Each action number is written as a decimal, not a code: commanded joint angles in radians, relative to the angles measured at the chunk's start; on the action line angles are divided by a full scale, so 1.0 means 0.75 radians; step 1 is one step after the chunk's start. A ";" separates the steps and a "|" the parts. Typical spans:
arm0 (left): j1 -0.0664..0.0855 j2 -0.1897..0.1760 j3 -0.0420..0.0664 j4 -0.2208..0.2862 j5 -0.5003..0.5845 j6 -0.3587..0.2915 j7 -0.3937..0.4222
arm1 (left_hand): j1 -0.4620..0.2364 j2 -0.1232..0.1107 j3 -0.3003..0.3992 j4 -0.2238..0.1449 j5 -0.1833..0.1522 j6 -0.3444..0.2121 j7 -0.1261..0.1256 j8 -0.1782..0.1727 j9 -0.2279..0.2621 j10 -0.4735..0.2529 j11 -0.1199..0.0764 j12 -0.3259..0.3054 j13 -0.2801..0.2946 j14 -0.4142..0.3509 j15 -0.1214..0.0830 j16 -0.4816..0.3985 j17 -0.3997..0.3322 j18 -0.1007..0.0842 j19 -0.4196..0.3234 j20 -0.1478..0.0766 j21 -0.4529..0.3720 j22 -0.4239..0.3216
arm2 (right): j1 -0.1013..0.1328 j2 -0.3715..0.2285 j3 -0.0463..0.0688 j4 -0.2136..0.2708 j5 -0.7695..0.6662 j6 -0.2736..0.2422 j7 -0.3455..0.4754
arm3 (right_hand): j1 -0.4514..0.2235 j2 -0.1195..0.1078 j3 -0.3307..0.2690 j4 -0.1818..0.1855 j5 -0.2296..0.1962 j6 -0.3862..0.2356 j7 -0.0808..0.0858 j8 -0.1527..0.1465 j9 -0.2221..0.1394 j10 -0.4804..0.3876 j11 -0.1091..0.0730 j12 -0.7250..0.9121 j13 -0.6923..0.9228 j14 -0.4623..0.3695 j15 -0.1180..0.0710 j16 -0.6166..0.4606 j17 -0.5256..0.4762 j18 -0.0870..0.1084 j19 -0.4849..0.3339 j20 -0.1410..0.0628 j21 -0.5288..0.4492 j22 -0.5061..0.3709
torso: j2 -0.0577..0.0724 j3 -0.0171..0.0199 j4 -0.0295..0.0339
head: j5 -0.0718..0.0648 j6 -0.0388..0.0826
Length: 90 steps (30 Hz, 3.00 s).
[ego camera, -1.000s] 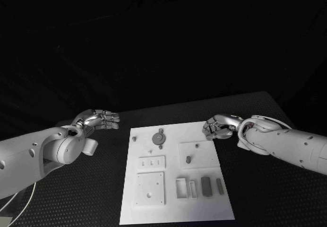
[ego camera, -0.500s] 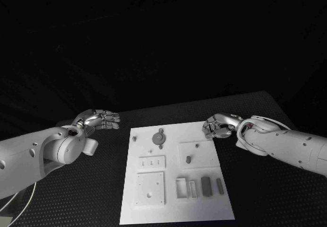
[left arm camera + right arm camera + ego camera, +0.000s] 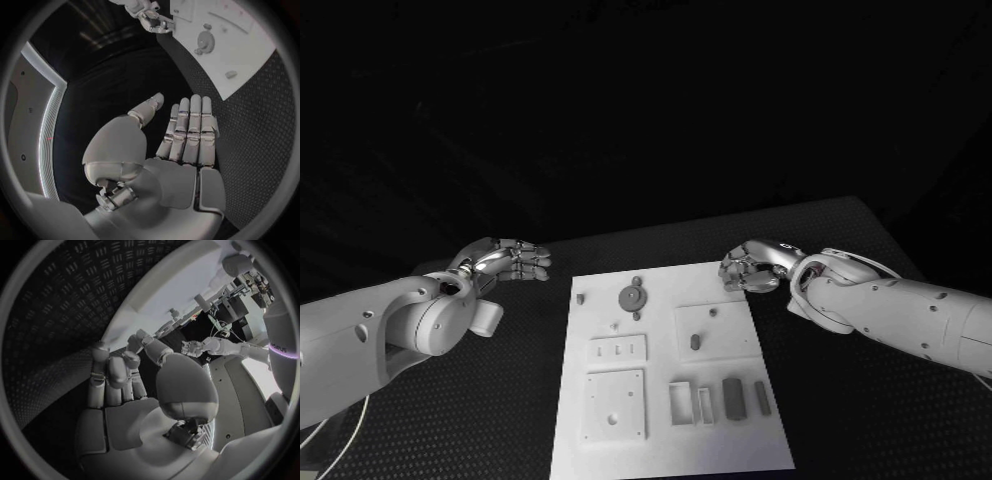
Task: Assemble the parts on the task board
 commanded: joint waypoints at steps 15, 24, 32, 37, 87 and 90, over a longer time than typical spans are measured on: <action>0.002 0.040 0.001 0.055 -0.272 0.067 -0.206 | -0.136 -0.002 -0.109 0.032 -0.022 0.086 -0.026 -0.018 0.000 0.077 -0.028 0.017 0.042 0.064 -0.029 0.022 0.089 0.007 0.066 -0.033 0.020 0.031 | 0.034 0.041 0.009 0.158 0.021 -0.077 -0.168 | -0.013 0.001 -0.009 0.008 -0.004 0.066 0.047 0.003 0.008 0.015 -0.003 0.008 -0.004 0.014 -0.010 0.008 0.000 0.036 0.014 -0.009 0.008 0.026 | -0.001 -0.0021 0.0343 | 0.010 0.012; 0.002 0.105 0.001 0.084 -0.292 -0.032 -0.323 | -0.273 -0.007 -0.186 0.078 -0.065 0.050 -0.011 -0.061 -0.015 0.075 -0.029 0.006 0.055 0.062 -0.032 0.009 0.114 0.011 0.068 -0.038 0.005 0.027 | 0.060 0.133 0.010 0.253 -0.058 -0.082 -0.315 | -0.019 -0.005 -0.009 0.008 -0.004 0.058 0.049 -0.005 0.007 0.014 -0.002 0.005 -0.006 0.008 -0.010 0.001 -0.015 0.036 0.013 -0.012 0.006 0.024 | -0.009 -0.0096 0.0268 | 0.022 0.020; 0.003 0.127 0.001 0.134 -0.256 -0.052 -0.376 | -0.276 -0.016 -0.188 0.072 -0.065 0.057 -0.010 -0.064 -0.017 0.064 -0.023 -0.003 0.058 0.054 -0.027 -0.002 0.119 0.009 0.063 -0.033 -0.003 0.025 | 0.060 0.208 0.009 0.301 -0.161 -0.093 -0.443 | -0.021 -0.011 -0.008 0.008 -0.004 0.058 0.049 -0.006 0.007 0.014 -0.002 0.004 -0.007 0.007 -0.009 -0.002 -0.020 0.036 0.014 -0.012 0.004 0.023 | -0.011 -0.0157 0.0293 | 0.030 0.021; 0.003 0.143 0.001 0.161 -0.248 -0.046 -0.390 | -0.277 -0.016 -0.188 0.072 -0.065 0.063 -0.012 -0.063 -0.017 0.064 -0.023 -0.004 0.059 0.053 -0.027 -0.005 0.121 0.009 0.063 -0.033 -0.005 0.024 | 0.060 0.237 0.009 0.321 -0.209 -0.102 -0.467 | -0.019 -0.011 -0.006 0.007 -0.004 0.061 0.048 -0.006 0.008 0.014 -0.002 0.004 -0.007 0.008 -0.009 -0.002 -0.018 0.036 0.014 -0.013 0.004 0.023 | -0.009 -0.0145 0.0293 | 0.035 0.025; 0.003 0.196 0.002 0.205 -0.240 -0.030 -0.392 | -0.217 0.049 -0.166 0.002 -0.064 0.108 -0.026 -0.066 -0.020 0.093 -0.036 0.001 0.093 0.091 -0.040 -0.011 0.165 0.011 0.097 -0.043 -0.005 0.039 | 0.059 0.368 0.009 0.330 -0.281 -0.084 -0.482 | -0.021 -0.015 -0.001 0.009 -0.004 0.070 0.045 -0.005 0.012 0.019 -0.005 0.004 -0.009 0.016 -0.013 -0.002 -0.016 0.036 0.022 -0.015 0.003 0.022 | -0.007 -0.0143 0.0306 | 0.048 0.018; 0.003 0.196 0.002 0.206 -0.235 -0.031 -0.391 | -0.215 0.055 -0.165 -0.001 -0.063 0.110 -0.027 -0.066 -0.020 0.093 -0.036 0.001 0.094 0.092 -0.040 -0.012 0.166 0.010 0.098 -0.043 -0.005 0.040 | 0.058 0.372 0.009 0.327 -0.280 -0.083 -0.482 | -0.022 -0.016 -0.001 0.009 -0.004 0.071 0.045 -0.005 0.012 0.019 -0.005 0.004 -0.009 0.016 -0.013 -0.003 -0.017 0.036 0.023 -0.015 0.003 0.022 | -0.008 -0.0131 0.0293 | 0.050 0.016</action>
